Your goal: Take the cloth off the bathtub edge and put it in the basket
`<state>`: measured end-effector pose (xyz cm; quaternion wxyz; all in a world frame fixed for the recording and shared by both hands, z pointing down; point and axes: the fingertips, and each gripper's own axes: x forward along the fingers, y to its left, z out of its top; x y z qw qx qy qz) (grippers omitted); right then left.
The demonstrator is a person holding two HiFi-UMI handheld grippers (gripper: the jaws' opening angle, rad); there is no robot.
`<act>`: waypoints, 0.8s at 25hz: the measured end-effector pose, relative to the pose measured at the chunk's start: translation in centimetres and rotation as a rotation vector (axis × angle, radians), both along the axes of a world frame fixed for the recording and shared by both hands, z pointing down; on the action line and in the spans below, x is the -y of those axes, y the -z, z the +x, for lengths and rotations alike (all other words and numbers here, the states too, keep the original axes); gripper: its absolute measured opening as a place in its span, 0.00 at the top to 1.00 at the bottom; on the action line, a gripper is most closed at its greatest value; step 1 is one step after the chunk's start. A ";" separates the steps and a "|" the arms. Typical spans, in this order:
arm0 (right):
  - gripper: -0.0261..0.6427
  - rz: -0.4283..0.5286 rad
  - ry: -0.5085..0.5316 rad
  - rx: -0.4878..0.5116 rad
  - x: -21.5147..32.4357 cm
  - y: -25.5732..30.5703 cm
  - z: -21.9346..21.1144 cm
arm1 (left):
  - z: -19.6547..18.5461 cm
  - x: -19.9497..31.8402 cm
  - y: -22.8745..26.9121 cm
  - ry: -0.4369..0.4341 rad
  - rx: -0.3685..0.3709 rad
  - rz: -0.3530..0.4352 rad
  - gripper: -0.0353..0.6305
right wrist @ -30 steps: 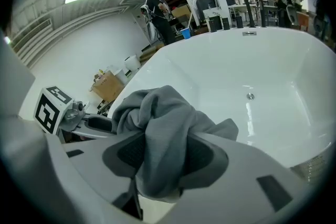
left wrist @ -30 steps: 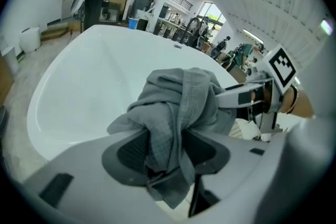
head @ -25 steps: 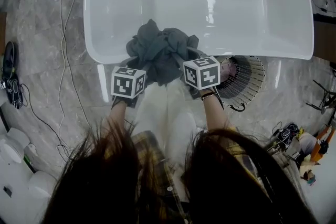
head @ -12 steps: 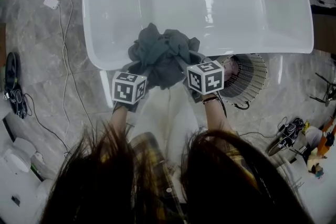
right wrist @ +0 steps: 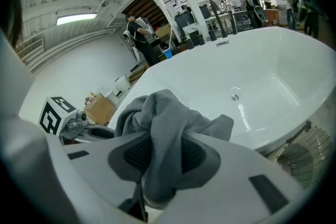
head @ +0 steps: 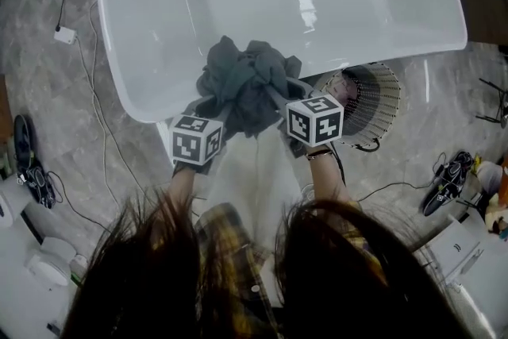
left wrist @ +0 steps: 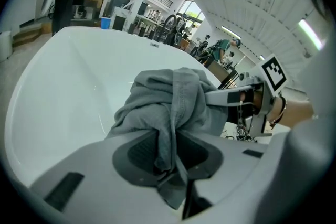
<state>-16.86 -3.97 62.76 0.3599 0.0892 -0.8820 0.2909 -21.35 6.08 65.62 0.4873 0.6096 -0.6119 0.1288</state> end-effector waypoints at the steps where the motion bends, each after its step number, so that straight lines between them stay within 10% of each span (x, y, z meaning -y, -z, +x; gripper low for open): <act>1: 0.79 0.001 -0.013 0.007 0.5 0.1 0.6 | 0.5 0.6 0.1 -0.013 -0.001 0.005 0.79; 20: 0.79 0.054 -0.366 0.087 12.2 3.2 17.3 | 15.3 15.0 3.1 -0.353 -0.010 0.087 0.79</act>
